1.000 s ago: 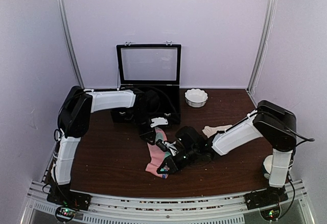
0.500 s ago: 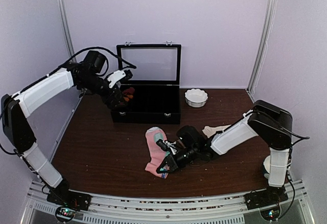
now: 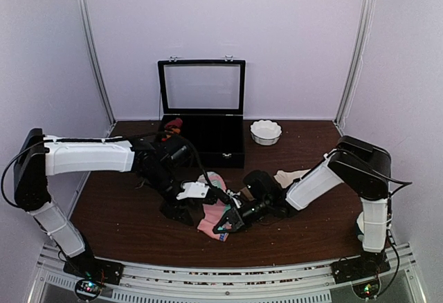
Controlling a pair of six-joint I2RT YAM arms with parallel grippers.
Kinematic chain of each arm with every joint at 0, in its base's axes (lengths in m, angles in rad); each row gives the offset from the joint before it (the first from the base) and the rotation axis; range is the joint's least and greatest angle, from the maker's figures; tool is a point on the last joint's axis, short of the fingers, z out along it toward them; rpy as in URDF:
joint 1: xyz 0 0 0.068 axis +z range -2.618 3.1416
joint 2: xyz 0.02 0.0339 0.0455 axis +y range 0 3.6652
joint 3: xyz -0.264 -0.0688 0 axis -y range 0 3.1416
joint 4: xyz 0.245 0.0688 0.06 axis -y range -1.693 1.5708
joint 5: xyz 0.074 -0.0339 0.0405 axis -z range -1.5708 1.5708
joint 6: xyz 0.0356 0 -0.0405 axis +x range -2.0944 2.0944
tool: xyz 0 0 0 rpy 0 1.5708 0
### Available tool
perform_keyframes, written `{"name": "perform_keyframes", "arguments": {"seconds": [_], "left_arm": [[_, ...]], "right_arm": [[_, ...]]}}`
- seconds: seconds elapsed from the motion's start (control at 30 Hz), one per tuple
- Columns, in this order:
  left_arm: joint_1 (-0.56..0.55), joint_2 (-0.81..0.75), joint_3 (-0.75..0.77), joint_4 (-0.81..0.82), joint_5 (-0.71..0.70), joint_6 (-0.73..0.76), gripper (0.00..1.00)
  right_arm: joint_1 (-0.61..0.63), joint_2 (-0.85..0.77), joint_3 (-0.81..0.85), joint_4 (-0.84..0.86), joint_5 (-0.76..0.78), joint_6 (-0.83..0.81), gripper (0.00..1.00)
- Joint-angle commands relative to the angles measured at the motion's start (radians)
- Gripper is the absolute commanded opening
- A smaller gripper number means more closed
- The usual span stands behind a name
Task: Roll the socks
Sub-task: Roll the sock at the center of the board.
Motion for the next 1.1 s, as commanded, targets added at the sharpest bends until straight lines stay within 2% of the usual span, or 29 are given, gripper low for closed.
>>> {"name": "perform_keyframes", "arguments": {"seconds": [0.0, 0.2, 0.4, 0.67, 0.8, 0.93, 1.07], "left_arm": [[-0.016, 0.081, -0.004, 0.103, 0.073, -0.011, 0.55], [-0.039, 0.175, 0.023, 0.198, 0.067, -0.051, 0.55], [-0.043, 0.31, 0.106, 0.139, 0.059, -0.077, 0.3], [-0.027, 0.412, 0.155, 0.106, 0.077, -0.145, 0.11], [-0.002, 0.484, 0.222, 0.037, 0.144, -0.171, 0.01], [0.013, 0.548, 0.274, -0.011, 0.158, -0.192, 0.0], [0.028, 0.596, 0.316, -0.063, 0.15, -0.212, 0.0]], "right_arm": [[-0.013, 0.096, -0.086, -0.194, 0.088, 0.03, 0.12], [-0.018, 0.086, -0.086, -0.193, 0.079, 0.031, 0.13], [-0.021, 0.074, -0.096, -0.162, 0.081, 0.043, 0.16], [-0.022, 0.004, -0.146, -0.059, 0.109, 0.065, 0.23], [-0.019, -0.052, -0.191, -0.004, 0.14, 0.051, 0.31], [-0.007, -0.122, -0.201, -0.065, 0.194, -0.01, 0.35], [0.016, -0.254, -0.23, -0.192, 0.331, -0.105, 0.37]]}}
